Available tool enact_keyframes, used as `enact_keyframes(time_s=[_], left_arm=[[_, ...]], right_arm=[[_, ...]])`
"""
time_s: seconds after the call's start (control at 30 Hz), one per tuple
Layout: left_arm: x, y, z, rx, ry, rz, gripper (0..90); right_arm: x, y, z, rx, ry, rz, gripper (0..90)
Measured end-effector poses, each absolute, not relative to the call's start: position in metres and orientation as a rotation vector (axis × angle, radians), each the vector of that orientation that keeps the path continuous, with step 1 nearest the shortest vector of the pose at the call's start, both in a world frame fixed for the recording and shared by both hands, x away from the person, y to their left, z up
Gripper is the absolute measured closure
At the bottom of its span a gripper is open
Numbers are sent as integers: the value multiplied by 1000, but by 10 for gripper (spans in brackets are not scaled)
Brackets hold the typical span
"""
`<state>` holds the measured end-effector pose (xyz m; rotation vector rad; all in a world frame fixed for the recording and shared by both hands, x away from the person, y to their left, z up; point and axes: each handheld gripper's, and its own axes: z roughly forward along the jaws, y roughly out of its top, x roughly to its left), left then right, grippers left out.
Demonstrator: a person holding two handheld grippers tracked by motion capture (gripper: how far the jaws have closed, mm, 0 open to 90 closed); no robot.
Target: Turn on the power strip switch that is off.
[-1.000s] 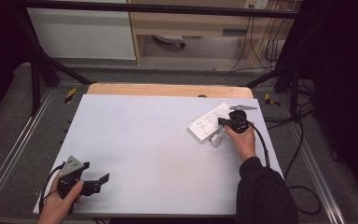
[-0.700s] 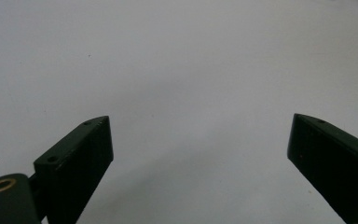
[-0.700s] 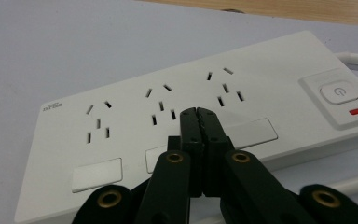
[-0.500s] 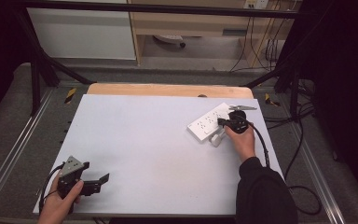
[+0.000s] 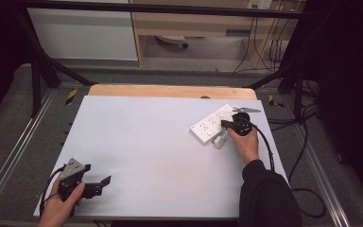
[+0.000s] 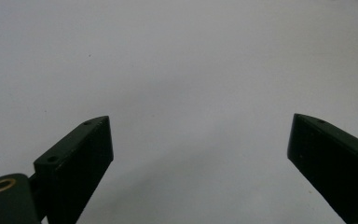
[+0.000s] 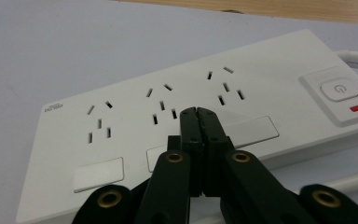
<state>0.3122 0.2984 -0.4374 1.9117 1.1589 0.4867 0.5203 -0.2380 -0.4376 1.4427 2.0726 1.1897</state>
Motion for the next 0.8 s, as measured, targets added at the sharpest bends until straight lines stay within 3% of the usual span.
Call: enact_keyframes(time_s=[0.8], left_arm=[[312, 298, -438, 1914, 1159, 487, 68]], right_arm=[[518, -239, -440, 1447, 2053, 1209, 900]])
